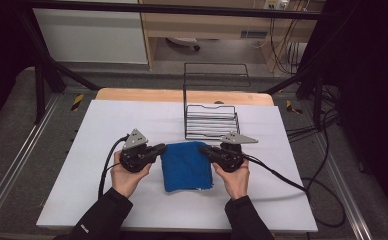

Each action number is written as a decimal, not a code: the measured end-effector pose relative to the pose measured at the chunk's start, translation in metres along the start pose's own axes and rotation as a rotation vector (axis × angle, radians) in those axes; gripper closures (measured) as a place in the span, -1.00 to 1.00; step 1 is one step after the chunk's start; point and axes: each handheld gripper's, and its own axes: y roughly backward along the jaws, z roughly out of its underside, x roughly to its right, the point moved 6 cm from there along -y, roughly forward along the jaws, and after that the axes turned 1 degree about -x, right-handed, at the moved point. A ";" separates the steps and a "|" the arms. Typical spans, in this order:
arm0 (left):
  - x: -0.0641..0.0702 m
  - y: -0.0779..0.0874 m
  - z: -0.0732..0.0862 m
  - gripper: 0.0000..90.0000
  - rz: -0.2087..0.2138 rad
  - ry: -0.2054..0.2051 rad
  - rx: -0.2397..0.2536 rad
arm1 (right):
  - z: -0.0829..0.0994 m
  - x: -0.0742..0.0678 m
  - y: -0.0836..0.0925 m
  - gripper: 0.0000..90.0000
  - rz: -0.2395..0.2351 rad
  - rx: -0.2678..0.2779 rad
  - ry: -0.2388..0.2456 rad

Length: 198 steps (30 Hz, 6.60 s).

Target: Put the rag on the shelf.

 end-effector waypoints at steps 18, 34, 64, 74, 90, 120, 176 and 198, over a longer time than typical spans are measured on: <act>0.015 0.000 -0.034 0.91 -0.004 -0.041 0.079 | -0.025 0.004 0.027 0.87 0.037 0.096 0.029; 0.019 0.002 -0.061 0.91 0.008 -0.045 0.156 | -0.051 0.005 0.048 0.87 0.060 0.158 0.071; 0.025 0.001 -0.121 0.91 0.032 -0.050 0.313 | -0.107 0.011 0.081 0.87 0.126 0.301 0.142; 0.024 0.001 -0.138 0.91 0.033 -0.047 0.351 | -0.125 0.010 0.088 0.87 0.141 0.326 0.165; 0.023 0.003 -0.174 0.91 0.020 -0.061 0.406 | -0.153 0.015 0.098 0.87 0.163 0.388 0.178; 0.017 0.007 -0.238 0.92 0.003 -0.072 0.500 | -0.213 0.027 0.109 0.87 0.197 0.472 0.214; -0.036 -0.045 -0.264 0.92 -0.056 -0.054 0.434 | -0.245 0.087 0.054 0.87 0.188 0.403 0.202; -0.016 -0.047 -0.227 0.92 -0.016 -0.117 0.371 | -0.198 0.085 0.061 0.84 0.163 0.383 0.161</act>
